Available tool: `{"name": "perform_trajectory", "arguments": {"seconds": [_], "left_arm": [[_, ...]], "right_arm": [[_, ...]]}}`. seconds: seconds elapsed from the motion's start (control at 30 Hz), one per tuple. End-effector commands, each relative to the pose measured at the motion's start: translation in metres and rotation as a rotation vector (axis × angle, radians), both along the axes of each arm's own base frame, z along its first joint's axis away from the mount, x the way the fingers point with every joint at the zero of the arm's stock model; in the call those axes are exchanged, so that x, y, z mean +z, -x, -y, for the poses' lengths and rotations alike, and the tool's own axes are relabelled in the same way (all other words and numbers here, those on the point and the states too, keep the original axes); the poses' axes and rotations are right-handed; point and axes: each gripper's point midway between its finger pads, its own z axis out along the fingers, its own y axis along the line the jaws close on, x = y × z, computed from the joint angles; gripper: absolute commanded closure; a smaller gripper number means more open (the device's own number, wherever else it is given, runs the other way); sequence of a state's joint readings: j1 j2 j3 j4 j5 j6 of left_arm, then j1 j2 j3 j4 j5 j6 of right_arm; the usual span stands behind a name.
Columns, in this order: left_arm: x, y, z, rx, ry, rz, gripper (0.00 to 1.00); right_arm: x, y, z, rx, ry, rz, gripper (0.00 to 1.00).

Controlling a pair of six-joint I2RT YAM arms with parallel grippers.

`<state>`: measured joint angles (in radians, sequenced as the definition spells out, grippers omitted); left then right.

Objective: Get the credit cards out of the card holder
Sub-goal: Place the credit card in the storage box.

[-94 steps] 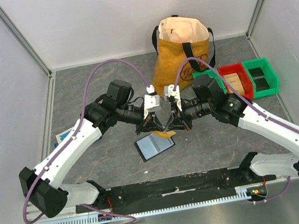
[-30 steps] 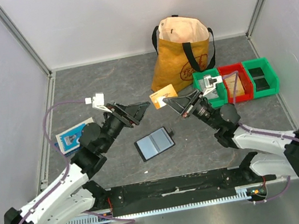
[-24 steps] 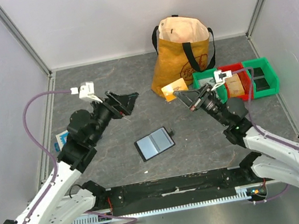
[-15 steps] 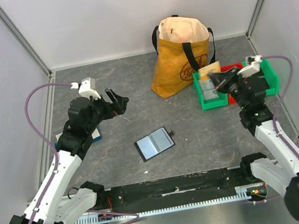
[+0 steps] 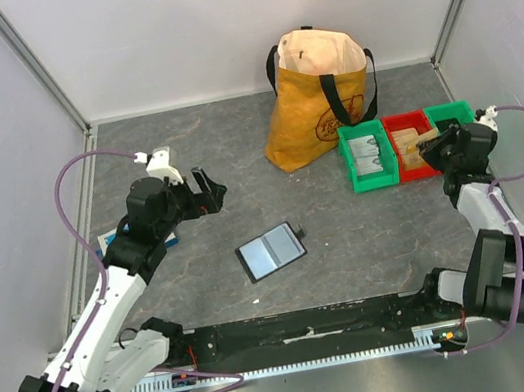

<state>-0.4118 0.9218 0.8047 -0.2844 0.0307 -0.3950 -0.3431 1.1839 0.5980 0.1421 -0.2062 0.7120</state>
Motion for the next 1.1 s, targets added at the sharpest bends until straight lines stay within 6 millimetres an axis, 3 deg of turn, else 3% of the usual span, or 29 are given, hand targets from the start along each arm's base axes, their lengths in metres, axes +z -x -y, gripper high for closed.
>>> {"name": "perform_trajectory", "arguments": {"seconds": [0.0,0.33,0.53,0.73,0.93,1.07], "left_arm": [[0.007,-0.002,-0.007,0.009,-0.039,0.051,0.02],[0.005,-0.004,-0.013,0.027,-0.039,0.042,0.03],[0.003,-0.004,-0.012,0.019,-0.036,0.036,0.04],[0.001,-0.004,-0.01,0.008,-0.032,0.028,0.05],[-0.002,-0.004,-0.007,-0.003,-0.028,0.016,0.05],[-0.003,-0.004,-0.006,-0.008,-0.024,0.008,0.05]], "right_arm": [[0.012,-0.019,0.022,-0.022,0.084,0.036,1.0],[-0.016,-0.044,0.005,0.123,0.008,-0.004,1.0],[-0.036,-0.046,-0.008,0.233,-0.019,-0.066,1.0],[-0.058,-0.043,-0.009,0.255,-0.037,-0.156,0.98],[-0.07,-0.037,-0.007,0.271,-0.027,-0.235,0.85],[-0.07,-0.03,-0.001,0.251,0.004,-0.266,0.67]]}}
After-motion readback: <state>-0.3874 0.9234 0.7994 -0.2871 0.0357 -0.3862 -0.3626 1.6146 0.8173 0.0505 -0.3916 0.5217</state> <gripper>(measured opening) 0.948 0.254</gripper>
